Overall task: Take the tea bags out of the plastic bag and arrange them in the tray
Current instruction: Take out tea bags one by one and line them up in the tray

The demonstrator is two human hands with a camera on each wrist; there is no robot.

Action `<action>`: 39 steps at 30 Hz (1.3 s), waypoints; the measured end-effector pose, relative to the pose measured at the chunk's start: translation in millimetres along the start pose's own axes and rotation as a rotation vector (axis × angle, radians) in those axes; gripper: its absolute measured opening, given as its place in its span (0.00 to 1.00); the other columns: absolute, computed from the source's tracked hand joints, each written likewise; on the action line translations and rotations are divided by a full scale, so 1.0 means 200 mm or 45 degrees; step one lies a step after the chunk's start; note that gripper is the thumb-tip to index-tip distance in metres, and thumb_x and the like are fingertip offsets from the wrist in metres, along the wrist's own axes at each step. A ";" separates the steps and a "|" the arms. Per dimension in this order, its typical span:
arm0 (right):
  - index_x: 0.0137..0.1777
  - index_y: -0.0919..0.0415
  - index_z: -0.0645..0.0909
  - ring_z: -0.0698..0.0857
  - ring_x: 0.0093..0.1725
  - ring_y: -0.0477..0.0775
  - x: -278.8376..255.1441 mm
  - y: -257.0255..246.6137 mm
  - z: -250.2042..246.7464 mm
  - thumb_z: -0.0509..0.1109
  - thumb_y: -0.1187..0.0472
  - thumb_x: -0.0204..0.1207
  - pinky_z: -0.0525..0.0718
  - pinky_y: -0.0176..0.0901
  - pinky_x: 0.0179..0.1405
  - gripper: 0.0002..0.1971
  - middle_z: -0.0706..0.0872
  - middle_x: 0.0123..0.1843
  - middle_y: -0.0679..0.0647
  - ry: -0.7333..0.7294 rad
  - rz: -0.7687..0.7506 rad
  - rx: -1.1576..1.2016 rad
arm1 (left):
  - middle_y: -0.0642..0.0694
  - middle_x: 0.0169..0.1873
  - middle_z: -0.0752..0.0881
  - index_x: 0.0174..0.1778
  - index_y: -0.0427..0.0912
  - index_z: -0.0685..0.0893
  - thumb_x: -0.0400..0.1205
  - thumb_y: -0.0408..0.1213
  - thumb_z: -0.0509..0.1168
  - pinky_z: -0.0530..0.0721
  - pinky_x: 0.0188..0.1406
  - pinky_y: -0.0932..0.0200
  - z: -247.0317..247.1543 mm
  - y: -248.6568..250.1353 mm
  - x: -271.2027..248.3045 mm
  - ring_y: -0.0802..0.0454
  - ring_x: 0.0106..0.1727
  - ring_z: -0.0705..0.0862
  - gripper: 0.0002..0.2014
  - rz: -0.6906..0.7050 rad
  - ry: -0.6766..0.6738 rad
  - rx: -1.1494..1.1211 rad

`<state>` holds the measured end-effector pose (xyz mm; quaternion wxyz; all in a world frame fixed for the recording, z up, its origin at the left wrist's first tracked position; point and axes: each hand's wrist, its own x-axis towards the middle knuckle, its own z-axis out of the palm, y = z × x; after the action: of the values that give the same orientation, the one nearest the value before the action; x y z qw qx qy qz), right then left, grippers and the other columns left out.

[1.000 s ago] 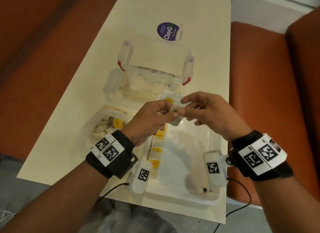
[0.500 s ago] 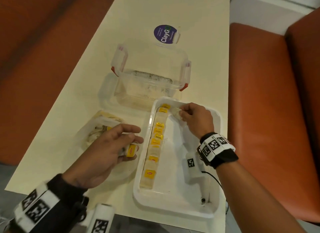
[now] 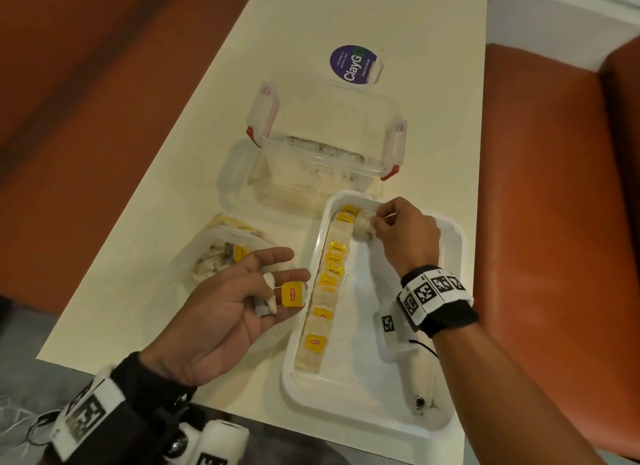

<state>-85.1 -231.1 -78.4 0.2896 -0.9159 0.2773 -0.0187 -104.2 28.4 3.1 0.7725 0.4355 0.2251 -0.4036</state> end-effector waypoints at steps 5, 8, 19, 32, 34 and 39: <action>0.46 0.58 0.75 0.81 0.36 0.62 -0.02 0.02 0.03 0.66 0.62 0.78 0.72 0.47 0.34 0.02 0.85 0.36 0.56 0.020 0.002 -0.039 | 0.26 0.57 0.88 0.62 0.35 0.82 0.79 0.19 0.47 0.93 0.45 0.48 0.00 0.00 0.00 0.36 0.51 0.88 0.23 -0.039 -0.054 -0.134; 0.45 0.59 0.76 0.81 0.39 0.59 -0.04 0.04 0.03 0.66 0.63 0.76 0.72 0.46 0.33 0.02 0.84 0.37 0.54 0.010 0.072 0.100 | 0.25 0.56 0.88 0.61 0.34 0.82 0.80 0.19 0.47 0.93 0.44 0.47 0.00 0.00 0.00 0.36 0.49 0.88 0.22 -0.044 -0.063 -0.160; 0.39 0.53 0.83 0.86 0.40 0.52 -0.08 0.11 0.04 0.76 0.54 0.73 0.79 0.44 0.41 0.07 0.88 0.36 0.48 -0.069 0.162 0.170 | 0.26 0.53 0.89 0.59 0.34 0.83 0.79 0.19 0.49 0.93 0.41 0.50 -0.02 -0.03 -0.01 0.39 0.43 0.89 0.21 -0.040 -0.076 -0.169; 0.41 0.55 0.82 0.87 0.40 0.54 -0.05 0.08 0.05 0.73 0.52 0.74 0.79 0.43 0.37 0.07 0.89 0.36 0.49 -0.016 0.147 0.178 | 0.27 0.54 0.89 0.60 0.34 0.82 0.81 0.19 0.47 0.88 0.53 0.45 0.03 -0.03 0.02 0.35 0.54 0.85 0.21 -0.028 -0.094 -0.128; 0.39 0.56 0.80 0.87 0.37 0.53 -0.08 0.08 0.06 0.77 0.44 0.72 0.78 0.43 0.34 0.16 0.89 0.34 0.50 -0.096 0.138 0.162 | 0.26 0.55 0.88 0.60 0.34 0.82 0.81 0.19 0.48 0.90 0.49 0.45 0.02 -0.03 0.02 0.35 0.52 0.86 0.21 -0.026 -0.098 -0.143; 0.46 0.54 0.81 0.85 0.43 0.53 -0.05 0.11 0.09 0.79 0.38 0.69 0.76 0.44 0.37 0.21 0.87 0.42 0.49 -0.144 0.210 0.045 | 0.25 0.54 0.88 0.59 0.34 0.82 0.80 0.20 0.49 0.92 0.41 0.50 0.00 -0.04 0.01 0.38 0.43 0.89 0.20 -0.031 -0.092 -0.165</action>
<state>-101.4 -231.8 -104.4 0.3214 -0.8843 0.3347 0.0519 -110.3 25.0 -2.0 0.8018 0.3669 0.2280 -0.4129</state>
